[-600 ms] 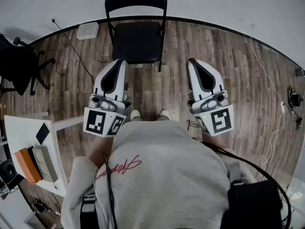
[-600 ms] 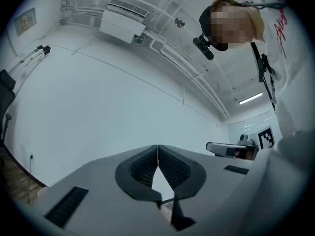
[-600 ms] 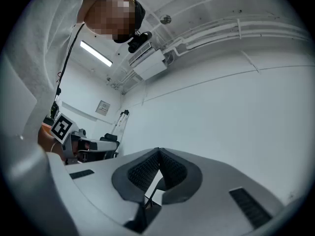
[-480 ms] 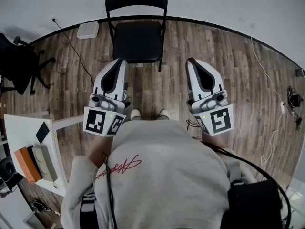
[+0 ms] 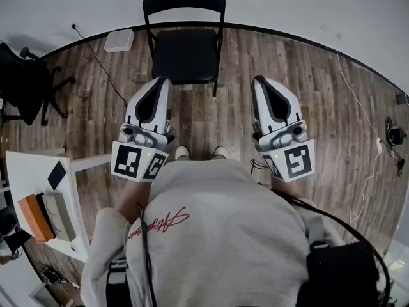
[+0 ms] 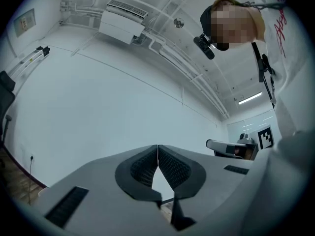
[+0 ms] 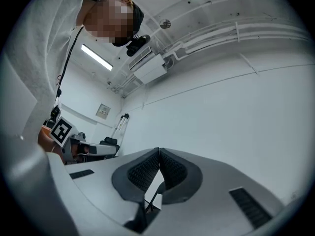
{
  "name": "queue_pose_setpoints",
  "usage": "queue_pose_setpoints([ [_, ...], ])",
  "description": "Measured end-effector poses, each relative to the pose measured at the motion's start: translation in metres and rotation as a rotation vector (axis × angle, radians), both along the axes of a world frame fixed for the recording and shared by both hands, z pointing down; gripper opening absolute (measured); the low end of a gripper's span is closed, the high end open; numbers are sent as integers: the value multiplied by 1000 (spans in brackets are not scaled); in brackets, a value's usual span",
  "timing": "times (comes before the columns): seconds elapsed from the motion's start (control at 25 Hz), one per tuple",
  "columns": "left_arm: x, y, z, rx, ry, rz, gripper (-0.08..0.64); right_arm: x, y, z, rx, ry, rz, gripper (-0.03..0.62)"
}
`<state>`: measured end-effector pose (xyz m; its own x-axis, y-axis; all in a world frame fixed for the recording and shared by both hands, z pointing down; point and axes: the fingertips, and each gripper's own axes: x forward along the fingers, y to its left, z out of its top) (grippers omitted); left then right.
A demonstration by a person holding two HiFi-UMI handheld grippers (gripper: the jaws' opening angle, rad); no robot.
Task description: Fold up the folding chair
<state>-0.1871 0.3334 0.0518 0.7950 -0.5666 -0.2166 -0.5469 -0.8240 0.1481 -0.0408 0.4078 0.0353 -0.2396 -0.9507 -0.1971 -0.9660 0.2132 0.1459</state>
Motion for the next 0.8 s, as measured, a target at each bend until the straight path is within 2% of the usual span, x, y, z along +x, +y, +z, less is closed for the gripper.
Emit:
queue_pose_setpoints([
  [0.16,0,3,-2,4,-3,1,17,0,2,-2,9,47,18,14],
  [0.36,8,4,0,10,-10,-15,17,8,7,1,-4,56,7,14],
  [0.64,26,-1,1,15,22,-141,17,38,14,14,-40,90,-51,14],
  [0.8,27,-4,8,8,14,-228,17,53,10,26,-71,101,-93,14],
])
